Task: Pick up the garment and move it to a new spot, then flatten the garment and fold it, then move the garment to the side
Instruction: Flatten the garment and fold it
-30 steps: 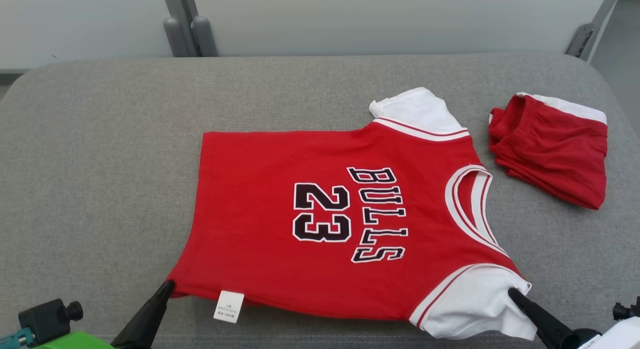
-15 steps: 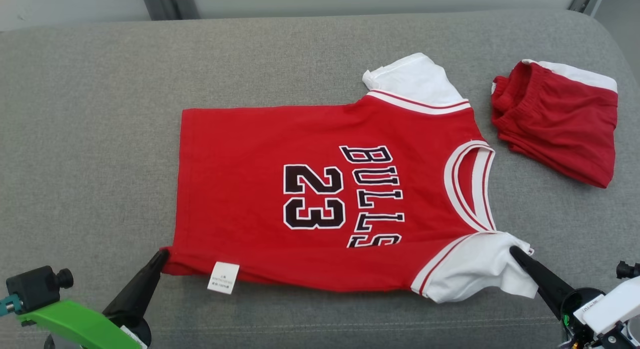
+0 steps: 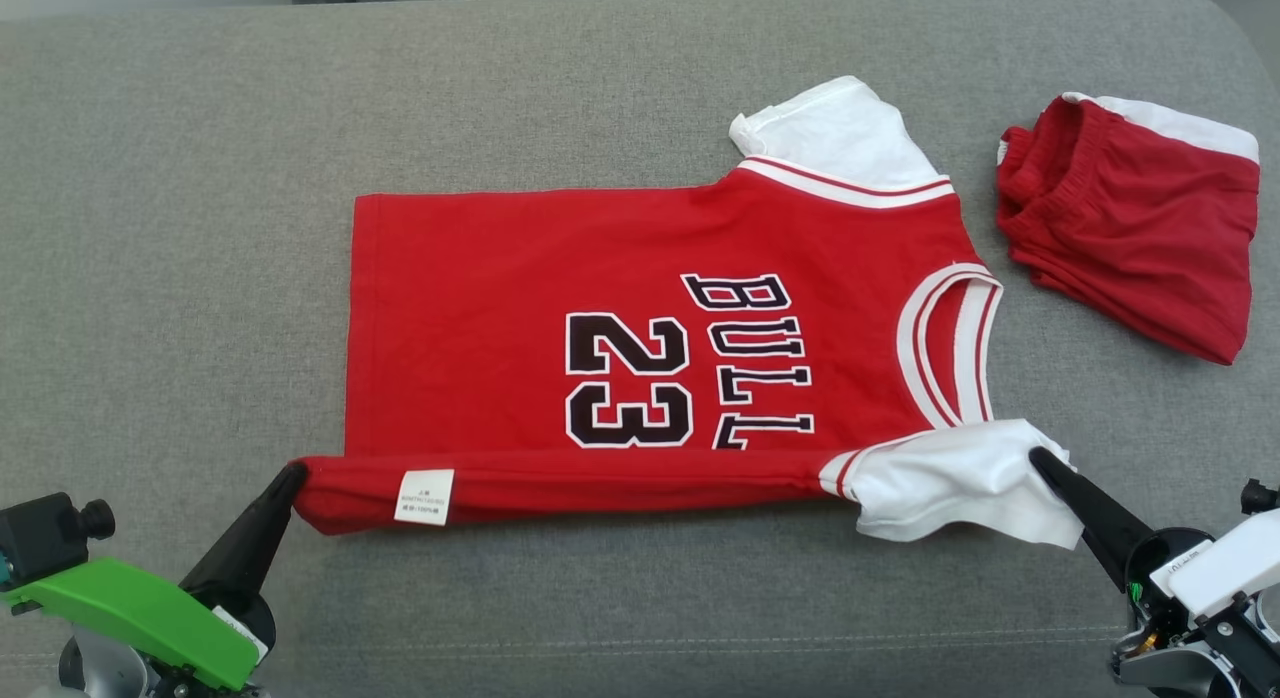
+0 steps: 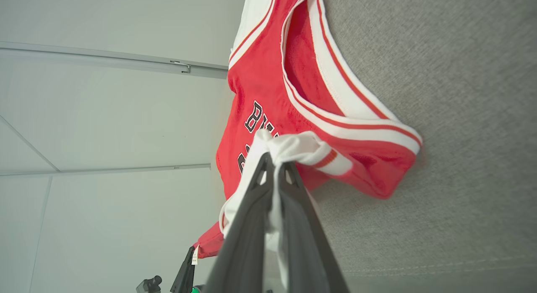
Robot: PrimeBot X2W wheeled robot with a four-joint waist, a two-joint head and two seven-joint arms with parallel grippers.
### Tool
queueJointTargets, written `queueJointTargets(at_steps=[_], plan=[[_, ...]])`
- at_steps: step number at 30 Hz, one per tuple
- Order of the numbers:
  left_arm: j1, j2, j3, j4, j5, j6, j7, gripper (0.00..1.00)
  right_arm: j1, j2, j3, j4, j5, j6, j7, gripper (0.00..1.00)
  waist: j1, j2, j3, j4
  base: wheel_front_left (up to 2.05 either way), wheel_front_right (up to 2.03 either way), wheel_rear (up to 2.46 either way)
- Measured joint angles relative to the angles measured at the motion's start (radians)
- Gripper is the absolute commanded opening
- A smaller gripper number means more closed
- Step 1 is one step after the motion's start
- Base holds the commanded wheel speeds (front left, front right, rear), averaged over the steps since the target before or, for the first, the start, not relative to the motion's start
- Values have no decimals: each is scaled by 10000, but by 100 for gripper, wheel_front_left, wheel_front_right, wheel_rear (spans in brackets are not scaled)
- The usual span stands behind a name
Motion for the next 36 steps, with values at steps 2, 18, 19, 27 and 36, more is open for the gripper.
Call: queueJointTargets(at_steps=[2, 18, 19, 27, 36], plan=[[-52, -13, -6, 35, -46, 27, 69, 0, -105, 35, 8, 67, 0, -40, 0, 0, 0, 0, 18, -4, 0, 0, 0], [-772, -282, -148, 345, -52, 29, 295, 2, -980, 173, 178, 431, -23, -221, 113, 0, 0, 0, 302, -21, 0, 0, 0], [-828, -293, -157, 355, -52, 31, 336, 2, -1035, 176, 184, 428, -25, -228, 119, 0, 0, 0, 343, -23, 0, 0, 0], [-1548, -525, -324, 665, -52, 33, 562, 3, -1506, 201, 267, 449, -161, -314, 134, 0, 0, 0, 778, -27, 0, 0, 0], [-2326, -694, -299, 1292, -40, 44, 566, 2, -2066, 307, 265, 658, -272, -387, 127, 0, 0, 0, 1377, -91, 0, 0, 0]])
